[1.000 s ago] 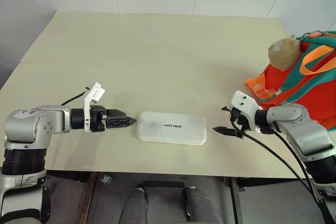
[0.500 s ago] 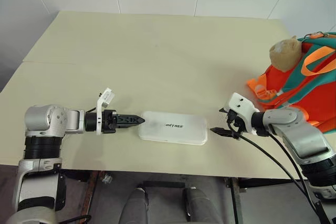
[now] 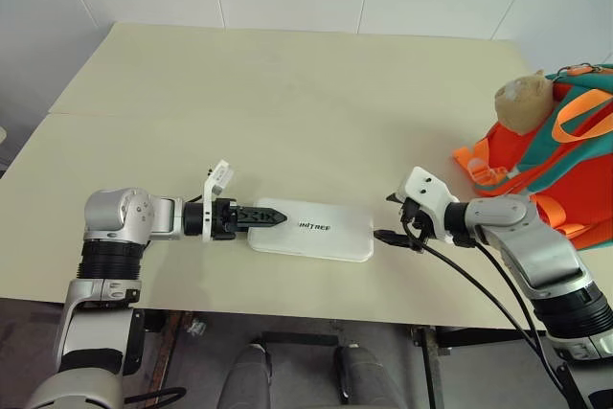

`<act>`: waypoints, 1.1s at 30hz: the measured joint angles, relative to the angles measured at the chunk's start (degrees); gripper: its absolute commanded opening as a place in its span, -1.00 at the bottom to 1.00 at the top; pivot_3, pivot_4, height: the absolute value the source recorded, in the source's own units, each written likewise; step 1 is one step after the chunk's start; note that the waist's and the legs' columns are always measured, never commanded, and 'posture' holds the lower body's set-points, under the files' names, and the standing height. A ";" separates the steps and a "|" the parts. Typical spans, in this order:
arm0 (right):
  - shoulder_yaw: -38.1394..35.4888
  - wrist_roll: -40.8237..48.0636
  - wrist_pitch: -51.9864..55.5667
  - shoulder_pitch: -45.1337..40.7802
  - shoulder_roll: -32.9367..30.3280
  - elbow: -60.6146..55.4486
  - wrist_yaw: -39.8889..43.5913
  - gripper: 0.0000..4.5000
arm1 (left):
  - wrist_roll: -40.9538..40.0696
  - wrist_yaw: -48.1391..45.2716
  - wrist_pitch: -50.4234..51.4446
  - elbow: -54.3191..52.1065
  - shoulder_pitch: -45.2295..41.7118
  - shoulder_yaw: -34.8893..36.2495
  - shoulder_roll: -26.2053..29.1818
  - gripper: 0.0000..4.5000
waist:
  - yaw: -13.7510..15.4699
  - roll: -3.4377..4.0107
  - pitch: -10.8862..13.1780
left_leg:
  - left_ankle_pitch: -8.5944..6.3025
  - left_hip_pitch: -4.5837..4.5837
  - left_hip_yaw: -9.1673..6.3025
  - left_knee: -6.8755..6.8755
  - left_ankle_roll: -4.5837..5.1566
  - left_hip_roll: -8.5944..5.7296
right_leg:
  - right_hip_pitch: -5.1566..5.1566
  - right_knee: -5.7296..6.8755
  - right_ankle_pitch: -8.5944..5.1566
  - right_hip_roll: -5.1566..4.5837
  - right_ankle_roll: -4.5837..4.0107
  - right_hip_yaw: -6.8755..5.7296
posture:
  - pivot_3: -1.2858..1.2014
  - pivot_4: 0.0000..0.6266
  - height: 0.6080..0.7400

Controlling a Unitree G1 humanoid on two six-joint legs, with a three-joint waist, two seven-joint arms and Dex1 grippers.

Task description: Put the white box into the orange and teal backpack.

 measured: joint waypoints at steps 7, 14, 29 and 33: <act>0.00 -0.08 0.00 -0.01 0.27 0.11 0.04 1.00 | -0.12 0.75 -0.57 -0.31 0.73 0.29 -1.35 0.47 | -0.12 0.00 0.00 | -0.02 0.00 0.00 -0.04 -0.01 0.00 | -0.02 -0.04 -0.01 0.00 -0.01 0.00 | 0.03 -0.52 1.00; -4.02 1.90 1.21 0.53 0.02 0.60 -0.17 1.00 | -3.07 -1.67 -0.95 -3.11 1.85 0.73 -0.38 -0.34 | -0.14 0.00 0.00 | -0.04 -0.01 0.01 -0.11 -0.03 0.02 | -0.05 -0.08 -0.02 0.00 -0.03 0.00 | 0.03 -0.52 1.00; -30.07 18.66 15.38 18.87 -6.73 -15.11 0.45 1.00 | -3.99 -7.44 -5.93 -4.17 1.50 -6.58 6.43 -0.42 | -0.50 -0.12 -0.06 | -0.06 0.04 0.09 -0.09 -0.01 0.10 | 0.00 -0.26 -0.52 0.05 -0.99 0.06 | 0.03 -0.52 1.00; -38.02 20.07 17.31 26.78 -8.70 -17.56 0.23 1.00 | -3.95 -9.71 -8.07 -1.83 -0.47 -9.96 8.87 -0.42 | -0.58 -0.18 -0.09 | -0.04 0.05 0.22 -0.01 0.03 0.11 | -0.01 -0.33 -0.51 0.05 -1.01 0.17 | 0.03 -0.52 1.00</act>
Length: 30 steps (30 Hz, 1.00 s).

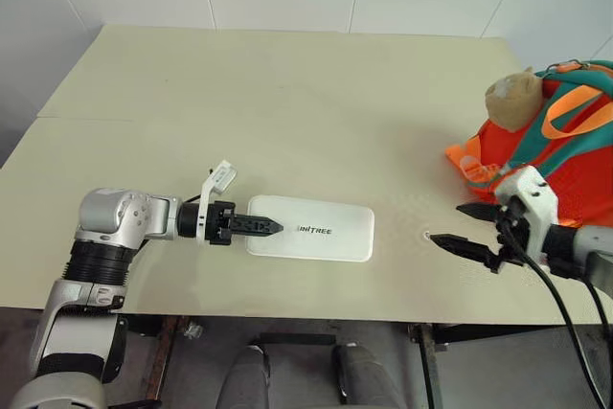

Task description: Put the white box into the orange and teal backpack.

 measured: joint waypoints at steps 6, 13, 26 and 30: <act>-11.38 0.97 1.54 5.88 -0.21 -0.91 -1.58 1.00 | 0.94 -0.66 -2.48 4.41 -3.53 -0.05 1.18 -0.42 | -0.44 -0.01 -0.01 | 0.00 -0.03 0.19 0.00 0.06 0.00 | 0.02 -0.43 0.25 -0.02 -0.17 0.18 | 0.03 -0.52 1.00; -18.02 1.94 -0.53 6.06 3.77 0.85 -5.49 1.00 | 1.38 2.41 -3.11 9.15 -5.96 8.70 -1.33 -0.43 | -0.52 -0.04 0.02 | -0.14 -0.15 0.39 -0.08 0.33 0.00 | -0.04 -0.63 0.30 -0.04 -0.04 0.34 | 0.03 -0.52 1.00; -5.00 -2.16 -11.88 -13.76 12.61 15.50 -19.78 1.00 | 0.67 7.93 -1.86 7.75 -5.40 17.74 -4.68 -0.44 | -1.01 0.05 0.07 | -0.38 -0.14 0.45 -0.23 0.28 0.03 | -0.14 -0.53 0.74 -0.01 1.12 0.39 | 0.03 -0.52 1.00; -2.56 -2.39 -12.88 -21.07 14.74 20.74 -22.98 0.83 | -0.02 10.27 -1.02 5.75 -3.97 20.42 -5.31 -0.44 | -0.91 0.10 0.10 | -0.38 -0.15 0.46 -0.23 0.28 0.03 | -0.17 -0.50 0.74 -0.01 1.13 0.39 | 0.03 -0.52 1.00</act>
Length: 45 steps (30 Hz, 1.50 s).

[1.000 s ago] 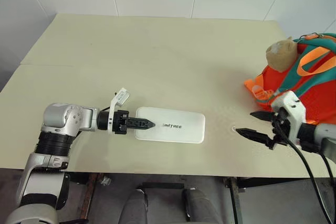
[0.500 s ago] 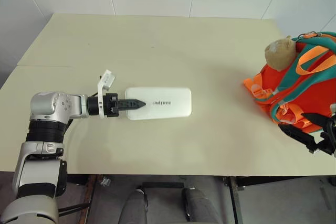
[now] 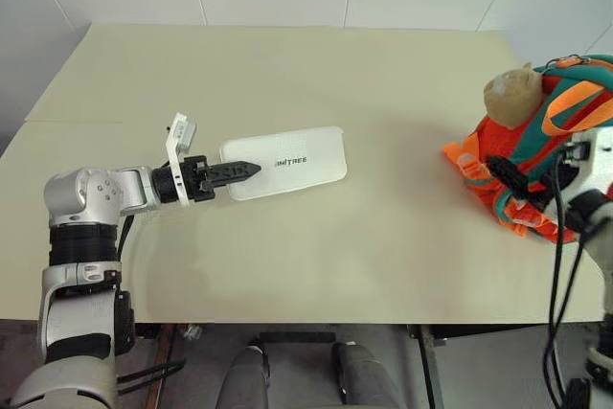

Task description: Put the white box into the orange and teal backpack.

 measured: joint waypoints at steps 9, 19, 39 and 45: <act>4.16 1.25 0.34 -5.09 -0.24 0.67 0.27 -0.41 | -0.95 5.45 0.59 -3.43 2.31 6.87 -0.29 -0.44 | -0.07 0.00 0.00 | -0.02 0.01 0.02 0.03 0.00 0.00 | 0.01 0.03 -0.01 0.01 0.04 0.01 | 0.03 -0.52 1.00; 13.75 10.60 6.83 -13.97 2.06 -8.91 3.87 -1.00 | 2.58 6.04 -11.23 4.11 -1.14 8.16 4.71 -0.44 | -0.32 0.05 0.03 | -0.06 -0.15 0.13 -0.04 -0.07 0.10 | -0.31 0.10 -0.03 0.08 0.03 0.10 | 0.03 -0.52 1.00; 19.79 32.41 15.02 -18.23 -9.69 -24.20 19.74 -1.00 | 10.63 -11.30 -23.03 16.00 -7.65 -1.51 13.31 -0.44 | 0.01 0.06 0.04 | -0.03 -1.03 0.17 0.14 -0.06 0.14 | -1.31 0.70 -0.17 0.13 -0.02 0.10 | 0.03 -0.52 1.00; 19.90 34.67 14.37 -17.70 -16.15 -26.92 28.74 -1.00 | 11.24 -16.82 -24.08 15.89 -8.06 -3.41 15.10 -0.44 | -0.14 0.06 0.04 | -0.04 -1.02 0.18 0.13 -0.06 0.16 | -1.35 0.80 -0.24 0.14 -0.04 0.10 | 0.03 -0.52 1.00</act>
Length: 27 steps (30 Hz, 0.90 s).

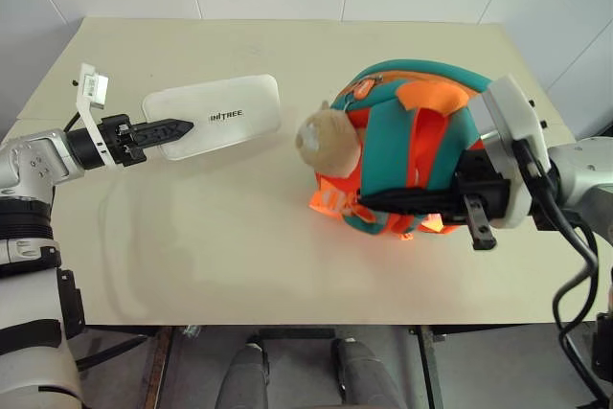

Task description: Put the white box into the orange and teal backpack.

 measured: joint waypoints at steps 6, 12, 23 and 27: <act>1.63 -5.84 -5.65 3.19 -4.28 0.20 6.60 -1.00 | 0.12 -4.58 -3.84 -0.29 -0.10 0.09 0.67 -0.44 | 0.10 -0.01 0.00 | 0.00 0.00 0.00 0.19 0.00 -0.02 | 0.00 0.13 -0.01 -0.01 0.00 0.00 | 0.03 -0.52 1.00; 3.93 -13.37 -11.68 5.19 -4.34 5.54 8.29 -1.00 | -1.46 -11.03 -10.49 -4.30 -0.08 2.19 -0.03 -0.44 | 0.09 -0.01 0.00 | 0.00 0.02 0.02 0.27 0.00 -0.01 | 0.01 0.25 -0.01 0.00 0.00 0.02 | 0.03 -0.52 1.00; 5.03 -16.42 -13.38 5.42 -2.22 7.88 7.61 -1.00 | -3.60 -18.97 -15.74 -8.12 -0.58 1.22 -3.11 -0.44 | 0.14 -0.01 0.00 | 0.00 0.02 0.01 0.61 0.01 -0.01 | 0.04 0.55 -0.01 0.01 0.01 0.03 | 0.03 -0.52 1.00; 6.35 -17.49 -13.99 5.49 -1.80 8.43 7.65 -1.00 | -0.66 -19.05 -19.09 -4.83 -5.19 -3.82 -4.26 -0.44 | 0.18 -0.02 0.00 | 0.01 0.06 0.01 0.80 0.03 -0.02 | 0.12 0.65 0.00 0.03 0.03 0.04 | 0.03 -0.52 1.00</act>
